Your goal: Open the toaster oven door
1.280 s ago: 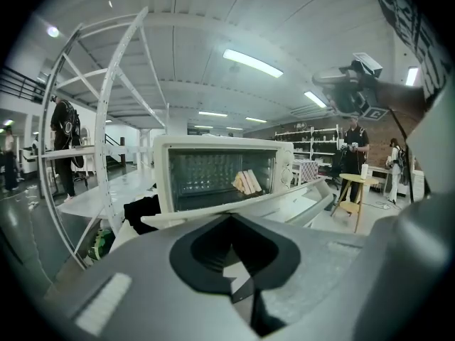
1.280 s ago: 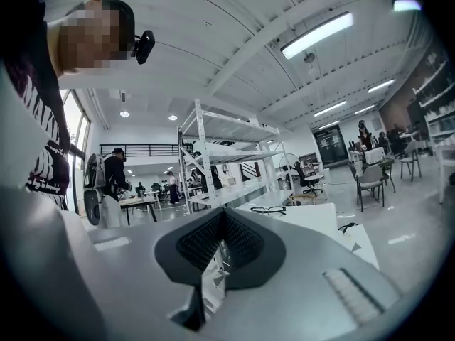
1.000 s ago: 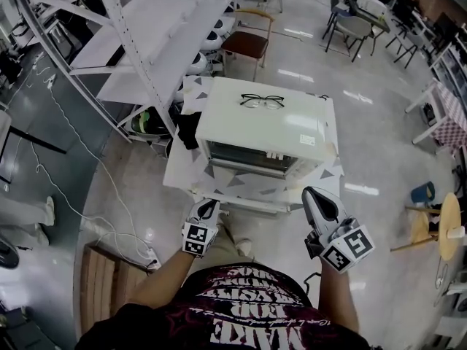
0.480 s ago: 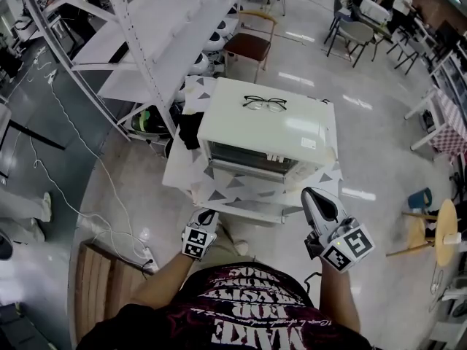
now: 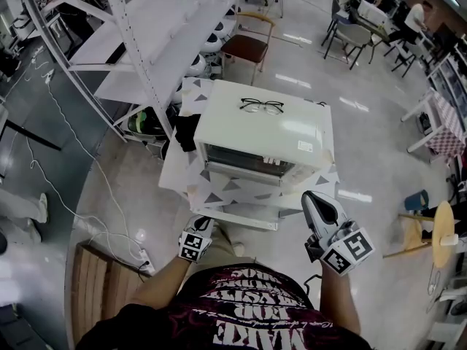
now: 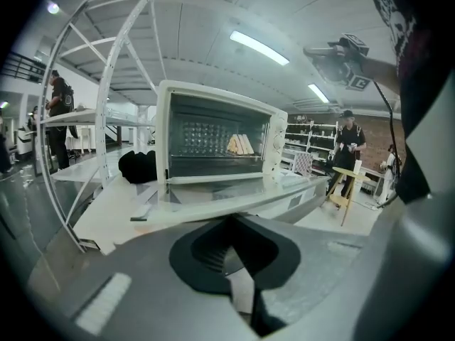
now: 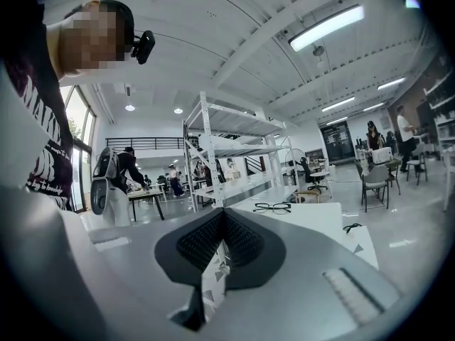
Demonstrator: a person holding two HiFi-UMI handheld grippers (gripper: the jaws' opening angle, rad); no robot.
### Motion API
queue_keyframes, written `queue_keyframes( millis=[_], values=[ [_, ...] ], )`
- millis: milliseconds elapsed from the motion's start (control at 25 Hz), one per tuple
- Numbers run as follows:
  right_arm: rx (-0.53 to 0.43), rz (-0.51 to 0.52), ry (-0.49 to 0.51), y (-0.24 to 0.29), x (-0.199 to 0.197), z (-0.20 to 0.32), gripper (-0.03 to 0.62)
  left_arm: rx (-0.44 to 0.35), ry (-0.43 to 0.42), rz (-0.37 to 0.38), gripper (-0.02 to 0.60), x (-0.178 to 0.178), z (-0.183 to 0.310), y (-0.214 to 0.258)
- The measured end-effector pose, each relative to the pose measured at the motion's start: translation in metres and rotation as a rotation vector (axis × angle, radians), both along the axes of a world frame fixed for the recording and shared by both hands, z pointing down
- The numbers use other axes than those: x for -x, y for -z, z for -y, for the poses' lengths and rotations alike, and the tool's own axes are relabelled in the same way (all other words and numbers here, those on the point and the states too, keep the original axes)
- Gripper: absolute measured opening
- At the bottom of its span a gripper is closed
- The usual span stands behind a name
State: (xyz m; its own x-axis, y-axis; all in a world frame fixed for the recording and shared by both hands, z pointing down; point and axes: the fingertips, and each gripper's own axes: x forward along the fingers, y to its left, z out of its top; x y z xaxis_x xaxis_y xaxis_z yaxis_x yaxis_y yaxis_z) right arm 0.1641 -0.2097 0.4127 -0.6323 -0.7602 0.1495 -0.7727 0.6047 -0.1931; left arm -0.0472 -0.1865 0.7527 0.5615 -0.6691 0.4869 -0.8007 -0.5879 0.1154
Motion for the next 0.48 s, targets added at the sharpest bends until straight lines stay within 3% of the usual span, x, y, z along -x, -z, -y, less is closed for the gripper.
queue_keyframes(
  millis=[240, 480],
  values=[
    [0.005, -0.002, 0.008, -0.003, 0.004, 0.000, 0.026, -0.020, -0.034, 0.037, 0.000, 0.004, -0.006, -0.003],
    [-0.007, 0.004, 0.019, -0.003, 0.009, 0.003, 0.026, 0.021, -0.051, 0.073, 0.000, 0.018, -0.026, -0.007]
  ],
)
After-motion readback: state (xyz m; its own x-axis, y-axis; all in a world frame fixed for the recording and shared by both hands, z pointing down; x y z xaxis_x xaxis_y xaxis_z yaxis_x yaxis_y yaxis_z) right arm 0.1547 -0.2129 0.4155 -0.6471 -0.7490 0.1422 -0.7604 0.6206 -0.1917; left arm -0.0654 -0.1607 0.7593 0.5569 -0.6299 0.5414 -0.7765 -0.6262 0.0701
